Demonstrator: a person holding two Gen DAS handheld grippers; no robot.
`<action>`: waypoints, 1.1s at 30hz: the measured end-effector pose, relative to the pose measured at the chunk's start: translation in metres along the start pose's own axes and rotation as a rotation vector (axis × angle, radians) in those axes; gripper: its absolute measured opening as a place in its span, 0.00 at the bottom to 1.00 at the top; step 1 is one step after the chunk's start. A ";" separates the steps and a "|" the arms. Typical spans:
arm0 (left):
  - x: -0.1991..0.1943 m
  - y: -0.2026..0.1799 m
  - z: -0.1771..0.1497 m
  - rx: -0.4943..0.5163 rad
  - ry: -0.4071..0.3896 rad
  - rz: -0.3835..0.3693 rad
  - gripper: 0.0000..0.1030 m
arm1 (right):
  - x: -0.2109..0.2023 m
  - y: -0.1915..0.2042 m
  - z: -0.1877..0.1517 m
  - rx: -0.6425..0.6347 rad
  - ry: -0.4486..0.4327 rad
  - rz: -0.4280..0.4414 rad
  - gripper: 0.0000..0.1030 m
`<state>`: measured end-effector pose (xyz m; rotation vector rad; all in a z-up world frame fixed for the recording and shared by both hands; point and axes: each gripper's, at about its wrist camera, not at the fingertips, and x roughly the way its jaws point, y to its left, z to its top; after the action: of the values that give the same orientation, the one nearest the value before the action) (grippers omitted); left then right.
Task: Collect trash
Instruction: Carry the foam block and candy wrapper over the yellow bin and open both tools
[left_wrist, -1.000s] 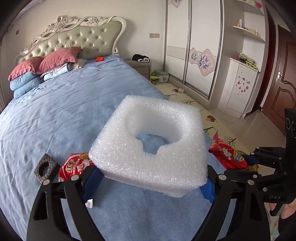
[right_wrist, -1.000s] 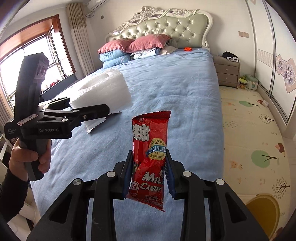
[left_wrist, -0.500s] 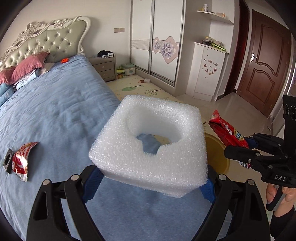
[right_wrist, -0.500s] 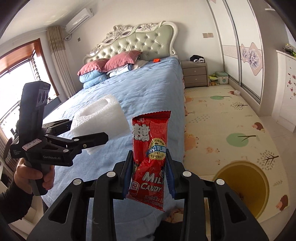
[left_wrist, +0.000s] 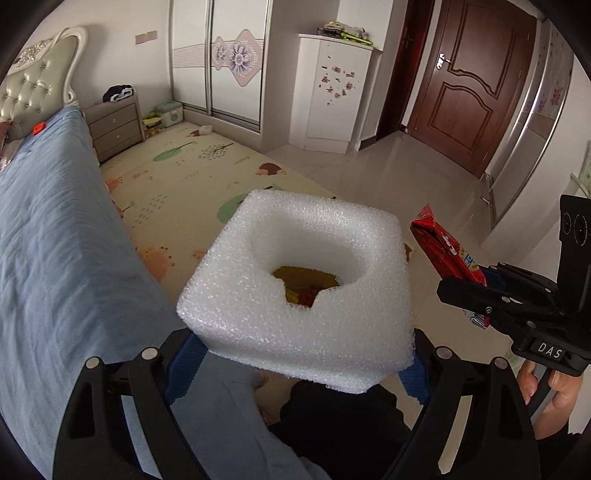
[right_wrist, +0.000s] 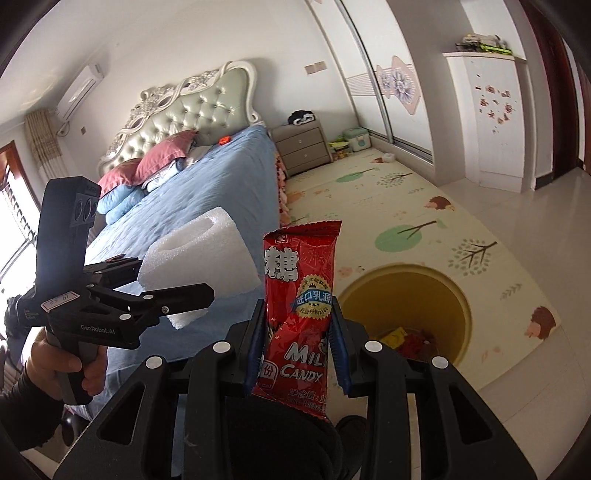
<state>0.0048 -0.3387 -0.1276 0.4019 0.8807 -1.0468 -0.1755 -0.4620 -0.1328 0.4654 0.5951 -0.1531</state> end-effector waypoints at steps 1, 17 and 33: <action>0.008 -0.005 0.003 0.012 0.012 -0.009 0.85 | -0.003 -0.009 -0.004 0.017 0.001 -0.013 0.31; 0.130 -0.024 0.054 0.003 0.199 -0.055 0.85 | 0.024 -0.093 -0.026 0.166 0.082 -0.115 0.31; 0.173 0.001 0.075 -0.053 0.252 -0.045 0.85 | 0.084 -0.102 -0.011 0.127 0.168 -0.147 0.31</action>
<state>0.0752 -0.4878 -0.2186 0.4780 1.1439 -1.0257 -0.1393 -0.5477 -0.2272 0.5612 0.7875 -0.2947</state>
